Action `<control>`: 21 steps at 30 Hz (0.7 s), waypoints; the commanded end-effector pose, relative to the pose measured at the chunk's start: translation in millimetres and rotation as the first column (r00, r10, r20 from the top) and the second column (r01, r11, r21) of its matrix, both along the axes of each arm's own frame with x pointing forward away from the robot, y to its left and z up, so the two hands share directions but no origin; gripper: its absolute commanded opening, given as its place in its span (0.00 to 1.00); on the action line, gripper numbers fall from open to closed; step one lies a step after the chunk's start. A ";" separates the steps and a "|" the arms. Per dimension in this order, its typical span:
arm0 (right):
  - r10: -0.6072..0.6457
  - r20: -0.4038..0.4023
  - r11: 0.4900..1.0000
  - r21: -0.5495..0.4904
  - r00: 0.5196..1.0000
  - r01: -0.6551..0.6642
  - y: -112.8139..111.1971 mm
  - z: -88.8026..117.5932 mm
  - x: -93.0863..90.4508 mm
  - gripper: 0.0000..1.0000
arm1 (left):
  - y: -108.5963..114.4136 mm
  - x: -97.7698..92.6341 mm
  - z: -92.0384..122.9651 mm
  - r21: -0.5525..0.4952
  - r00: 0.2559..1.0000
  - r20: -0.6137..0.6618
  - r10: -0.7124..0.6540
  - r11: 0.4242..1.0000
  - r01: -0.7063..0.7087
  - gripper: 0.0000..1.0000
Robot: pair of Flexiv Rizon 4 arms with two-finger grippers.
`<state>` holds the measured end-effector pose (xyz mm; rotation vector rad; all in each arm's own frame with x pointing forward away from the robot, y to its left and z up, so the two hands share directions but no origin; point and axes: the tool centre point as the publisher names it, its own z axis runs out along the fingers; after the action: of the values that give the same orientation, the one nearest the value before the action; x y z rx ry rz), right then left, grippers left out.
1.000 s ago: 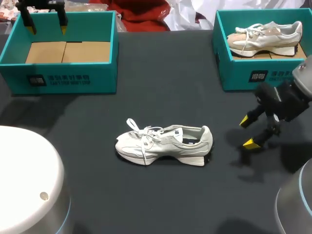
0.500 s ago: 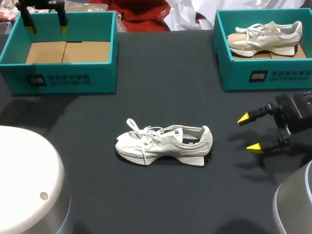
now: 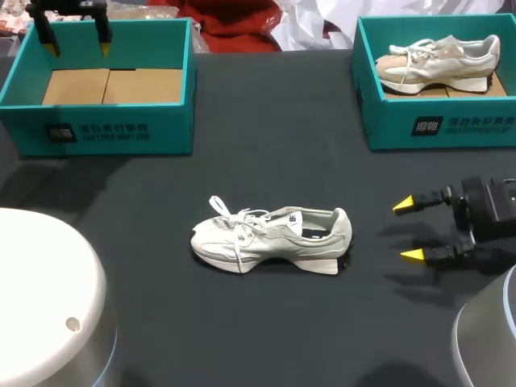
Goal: Take the shoe out of the shoebox, open the shoe tongue, remove and reinsert the insole, then place the shoe into the shoebox
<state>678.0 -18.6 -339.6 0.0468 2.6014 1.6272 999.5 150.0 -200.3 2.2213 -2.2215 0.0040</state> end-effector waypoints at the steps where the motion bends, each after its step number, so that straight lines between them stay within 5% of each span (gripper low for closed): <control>1: -0.021 0.018 0.999 0.025 1.000 0.021 -11.3 -11.6 -2.7 1.00 | -0.1 0.1 0.1 0.001 1.000 -0.001 0.000 1.000 0.000 1.00; 8: -0.093 -0.047 0.995 0.027 0.995 0.094 -30.5 -30.0 6.5 1.00 | -0.1 0.1 0.1 0.001 1.000 -0.001 0.000 1.000 0.000 1.00; 21: -0.097 -0.093 0.993 0.058 0.991 0.103 -31.2 -46.7 11.0 1.00 | -0.1 0.1 0.1 0.001 1.000 -0.001 0.000 1.000 0.000 1.00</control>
<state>685.9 -50.8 -385.1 0.2575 2.5603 1.7081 999.5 149.9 -200.3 2.2212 -2.2217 0.0039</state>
